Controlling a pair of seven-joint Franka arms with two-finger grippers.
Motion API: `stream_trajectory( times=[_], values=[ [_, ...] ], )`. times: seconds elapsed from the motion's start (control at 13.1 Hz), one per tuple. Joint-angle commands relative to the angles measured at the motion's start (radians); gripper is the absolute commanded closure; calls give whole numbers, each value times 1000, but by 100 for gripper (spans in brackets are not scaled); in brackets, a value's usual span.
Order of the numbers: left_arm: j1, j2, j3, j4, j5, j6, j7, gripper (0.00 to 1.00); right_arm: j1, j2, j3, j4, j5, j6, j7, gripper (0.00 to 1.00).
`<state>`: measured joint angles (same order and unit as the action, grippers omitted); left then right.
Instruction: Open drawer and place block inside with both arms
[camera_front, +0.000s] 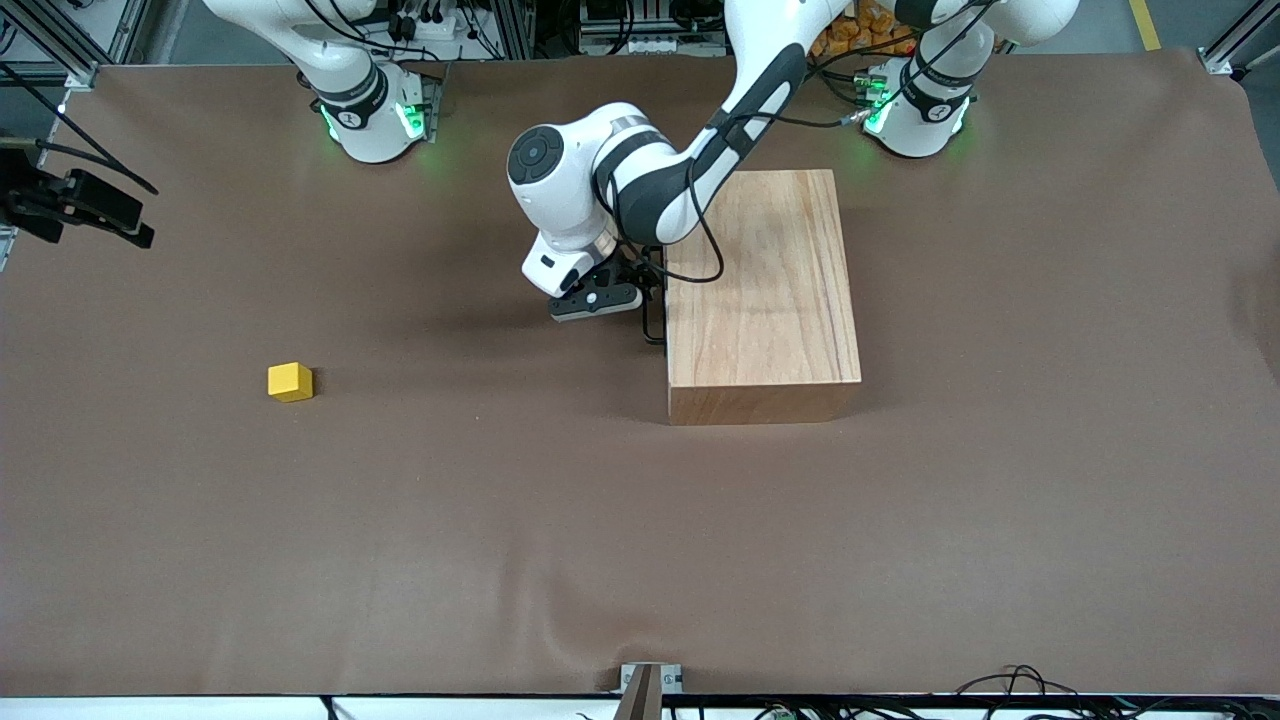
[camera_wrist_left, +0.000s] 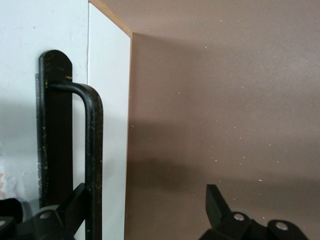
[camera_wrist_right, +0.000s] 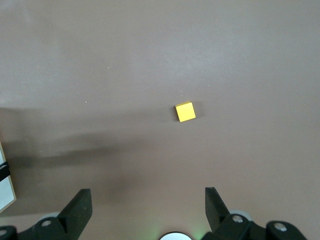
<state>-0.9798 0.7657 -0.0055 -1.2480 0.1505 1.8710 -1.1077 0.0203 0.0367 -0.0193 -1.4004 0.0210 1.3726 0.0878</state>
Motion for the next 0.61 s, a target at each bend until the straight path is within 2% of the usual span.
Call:
stream_trajectory(
  times=[0.0,0.53],
  values=[
    [-7,15,2,27,17,39,-21,0,-10,-3,9,6,17,-1,4,0],
    [-16,14,-5,30,17,82,-23,0,-22,24,7,4,17,-6,4,0]
  ],
)
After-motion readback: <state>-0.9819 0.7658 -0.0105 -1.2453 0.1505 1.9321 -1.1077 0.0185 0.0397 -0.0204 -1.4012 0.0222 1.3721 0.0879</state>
